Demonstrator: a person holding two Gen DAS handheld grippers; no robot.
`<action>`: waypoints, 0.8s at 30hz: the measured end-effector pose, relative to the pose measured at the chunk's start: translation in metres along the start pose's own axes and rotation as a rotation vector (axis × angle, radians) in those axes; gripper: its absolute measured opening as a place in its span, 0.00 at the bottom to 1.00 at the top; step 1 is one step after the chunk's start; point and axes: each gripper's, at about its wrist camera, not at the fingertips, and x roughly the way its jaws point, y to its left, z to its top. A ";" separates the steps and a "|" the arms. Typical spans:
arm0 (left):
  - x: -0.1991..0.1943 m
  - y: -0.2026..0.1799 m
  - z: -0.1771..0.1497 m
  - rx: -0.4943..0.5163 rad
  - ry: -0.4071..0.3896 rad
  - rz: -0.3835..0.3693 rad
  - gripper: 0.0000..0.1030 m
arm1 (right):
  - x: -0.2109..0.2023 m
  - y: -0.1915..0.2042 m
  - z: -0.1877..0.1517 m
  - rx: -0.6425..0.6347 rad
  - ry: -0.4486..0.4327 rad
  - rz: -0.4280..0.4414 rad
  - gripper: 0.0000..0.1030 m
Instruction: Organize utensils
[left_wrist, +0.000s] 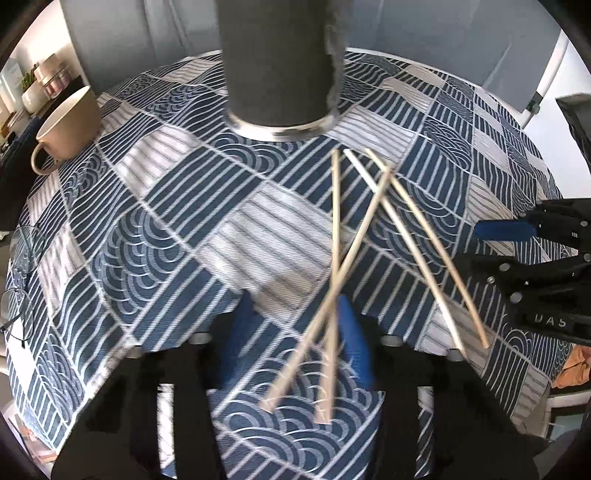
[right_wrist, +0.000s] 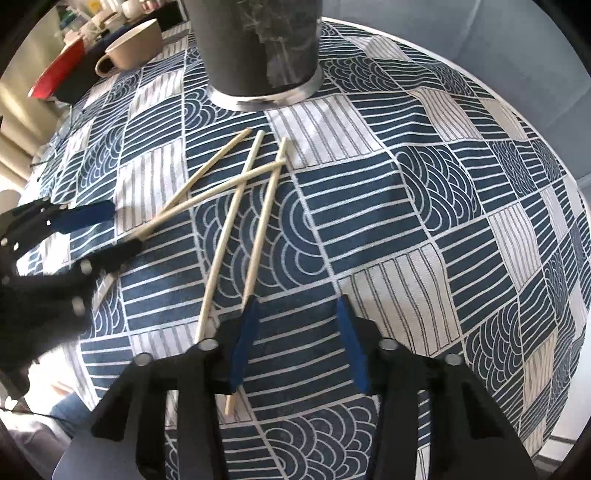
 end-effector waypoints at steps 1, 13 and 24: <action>-0.001 0.005 -0.001 -0.010 0.007 -0.005 0.28 | -0.001 0.001 0.000 -0.007 -0.001 0.000 0.26; -0.004 0.050 -0.011 -0.172 0.103 -0.211 0.05 | -0.005 -0.024 -0.010 0.080 0.020 0.056 0.00; -0.016 0.070 -0.006 -0.182 0.153 -0.290 0.05 | -0.023 -0.038 -0.013 0.188 -0.017 0.129 0.00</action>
